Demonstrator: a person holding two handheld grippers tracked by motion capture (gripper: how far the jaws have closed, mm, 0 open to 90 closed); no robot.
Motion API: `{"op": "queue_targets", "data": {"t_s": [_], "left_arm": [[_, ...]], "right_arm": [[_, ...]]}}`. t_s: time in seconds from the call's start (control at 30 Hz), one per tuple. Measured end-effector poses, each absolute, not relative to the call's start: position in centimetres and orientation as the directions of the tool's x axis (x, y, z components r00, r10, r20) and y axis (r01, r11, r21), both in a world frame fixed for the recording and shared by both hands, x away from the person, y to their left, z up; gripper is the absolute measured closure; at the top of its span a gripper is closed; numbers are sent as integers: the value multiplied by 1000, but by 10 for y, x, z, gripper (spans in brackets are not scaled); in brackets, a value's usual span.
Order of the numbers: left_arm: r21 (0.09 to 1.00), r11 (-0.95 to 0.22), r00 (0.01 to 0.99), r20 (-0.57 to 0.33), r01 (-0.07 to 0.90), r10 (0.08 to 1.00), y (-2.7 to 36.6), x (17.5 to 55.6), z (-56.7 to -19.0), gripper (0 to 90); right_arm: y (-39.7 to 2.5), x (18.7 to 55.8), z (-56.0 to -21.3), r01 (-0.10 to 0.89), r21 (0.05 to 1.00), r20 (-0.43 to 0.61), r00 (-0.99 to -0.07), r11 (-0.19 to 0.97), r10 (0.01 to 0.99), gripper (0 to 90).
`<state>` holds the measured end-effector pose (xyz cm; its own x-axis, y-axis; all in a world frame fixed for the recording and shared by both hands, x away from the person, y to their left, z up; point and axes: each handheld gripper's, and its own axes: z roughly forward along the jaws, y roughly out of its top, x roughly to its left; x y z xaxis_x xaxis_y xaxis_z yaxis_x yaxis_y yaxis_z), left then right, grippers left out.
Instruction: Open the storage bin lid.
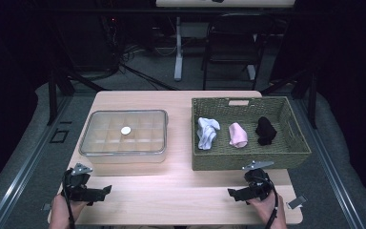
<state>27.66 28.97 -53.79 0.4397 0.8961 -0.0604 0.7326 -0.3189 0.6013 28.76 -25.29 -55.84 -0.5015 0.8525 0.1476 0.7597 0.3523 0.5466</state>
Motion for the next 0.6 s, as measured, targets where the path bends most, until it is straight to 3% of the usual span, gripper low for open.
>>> {"op": "queue_targets", "data": {"t_s": [0.6], "left_arm": [[588, -313, 429, -64, 746, 901, 293, 276, -536, 0]], "right_arm": [[-243, 286, -557, 758, 548, 167, -513, 354, 842, 0]]}}
